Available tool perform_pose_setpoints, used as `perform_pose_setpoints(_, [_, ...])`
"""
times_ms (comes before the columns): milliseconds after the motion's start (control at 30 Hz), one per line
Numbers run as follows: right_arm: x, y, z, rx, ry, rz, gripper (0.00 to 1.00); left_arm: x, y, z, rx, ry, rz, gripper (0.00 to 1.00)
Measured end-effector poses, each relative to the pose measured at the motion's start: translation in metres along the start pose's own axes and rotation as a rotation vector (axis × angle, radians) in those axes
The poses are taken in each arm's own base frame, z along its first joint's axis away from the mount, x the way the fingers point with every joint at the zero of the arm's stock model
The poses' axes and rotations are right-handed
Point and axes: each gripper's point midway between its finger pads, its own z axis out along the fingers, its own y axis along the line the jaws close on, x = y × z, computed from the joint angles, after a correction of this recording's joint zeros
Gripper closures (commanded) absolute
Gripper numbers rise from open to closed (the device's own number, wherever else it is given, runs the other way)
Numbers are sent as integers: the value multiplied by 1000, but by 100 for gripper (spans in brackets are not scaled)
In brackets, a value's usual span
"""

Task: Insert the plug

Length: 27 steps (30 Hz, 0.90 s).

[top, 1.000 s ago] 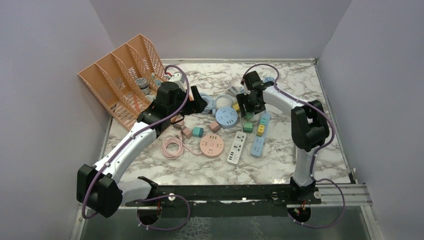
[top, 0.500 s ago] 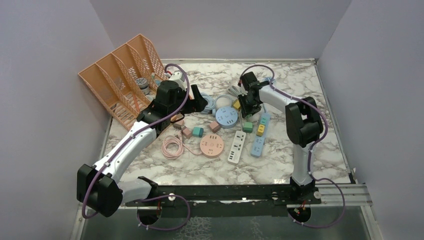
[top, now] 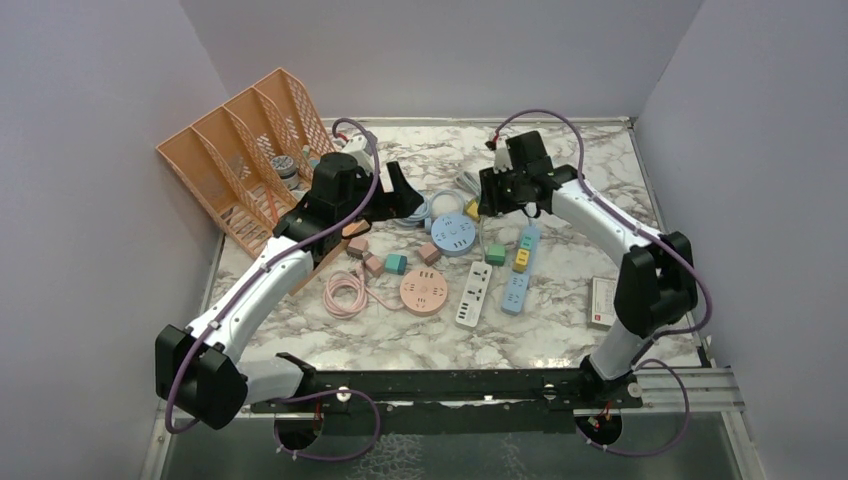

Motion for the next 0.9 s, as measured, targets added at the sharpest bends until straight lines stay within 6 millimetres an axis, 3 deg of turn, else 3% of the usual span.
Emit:
perform_pose_setpoints(133, [-27, 36, -30, -138, -152, -40, 76, -13, -28, 1, 104, 9, -21, 12])
perform_pose_setpoints(300, [-34, 88, -57, -337, -271, -121, 74, -16, -52, 3, 207, 53, -81, 10])
perform_pose_setpoints(400, [-36, 109, -73, -431, -332, -158, 74, -8, -60, 7, 254, 103, -128, 10])
perform_pose_setpoints(533, [-48, 122, -90, -497, -409, -195, 74, 1, -67, 17, 297, 168, -192, 15])
perform_pose_setpoints(667, [-56, 128, -100, -529, -453, -218, 74, 8, -70, 26, 316, 216, -259, 28])
perform_pose_setpoints(900, [-55, 131, -102, -547, -460, -226, 74, 5, -83, 25, 377, 235, -311, 50])
